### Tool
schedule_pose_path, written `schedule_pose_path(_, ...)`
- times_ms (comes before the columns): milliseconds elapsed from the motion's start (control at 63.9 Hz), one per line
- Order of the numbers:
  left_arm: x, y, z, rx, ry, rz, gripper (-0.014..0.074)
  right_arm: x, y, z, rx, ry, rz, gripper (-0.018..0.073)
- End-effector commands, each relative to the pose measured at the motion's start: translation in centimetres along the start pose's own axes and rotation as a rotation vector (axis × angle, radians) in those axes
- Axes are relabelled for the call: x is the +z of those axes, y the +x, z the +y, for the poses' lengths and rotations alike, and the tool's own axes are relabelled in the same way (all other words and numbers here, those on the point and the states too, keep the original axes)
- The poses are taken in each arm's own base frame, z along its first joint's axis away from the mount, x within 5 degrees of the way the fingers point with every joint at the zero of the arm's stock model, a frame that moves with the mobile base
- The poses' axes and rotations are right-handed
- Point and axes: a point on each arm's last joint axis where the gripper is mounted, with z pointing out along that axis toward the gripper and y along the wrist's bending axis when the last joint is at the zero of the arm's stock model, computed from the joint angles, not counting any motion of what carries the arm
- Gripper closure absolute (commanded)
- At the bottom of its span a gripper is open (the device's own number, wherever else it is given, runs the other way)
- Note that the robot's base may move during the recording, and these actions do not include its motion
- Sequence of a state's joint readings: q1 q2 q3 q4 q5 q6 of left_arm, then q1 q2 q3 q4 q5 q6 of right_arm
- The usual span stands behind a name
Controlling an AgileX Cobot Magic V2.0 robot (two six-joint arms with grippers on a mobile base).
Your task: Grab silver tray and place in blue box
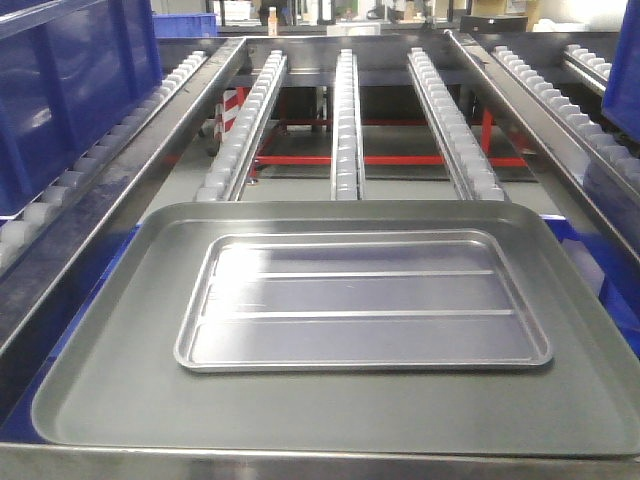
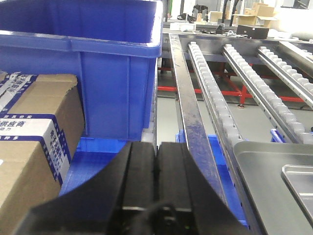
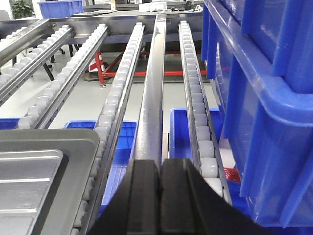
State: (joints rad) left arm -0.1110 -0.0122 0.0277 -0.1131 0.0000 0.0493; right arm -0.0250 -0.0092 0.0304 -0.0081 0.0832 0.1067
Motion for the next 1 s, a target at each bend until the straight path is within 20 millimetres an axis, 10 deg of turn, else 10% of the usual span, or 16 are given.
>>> schedule_pose_path(0, -0.2, -1.0, 0.0, -0.006, 0.000, -0.107, 0.0701, -0.2, -0.8, 0.1, -0.011, -0.007, -0.109, 0.0503)
schedule_pose_path(814, -0.2, -1.1, 0.0, -0.008, 0.000, -0.119, 0.0701, -0.2, -1.0, 0.1, -0.011, -0.008, -0.123, 0.0503)
schedule_pose_path(986, -0.7, -4.5, -0.1, -0.021, 0.004, -0.243, 0.0701, -0.8, -3.6, 0.3, 0.014, -0.020, -0.226, 0.0503)
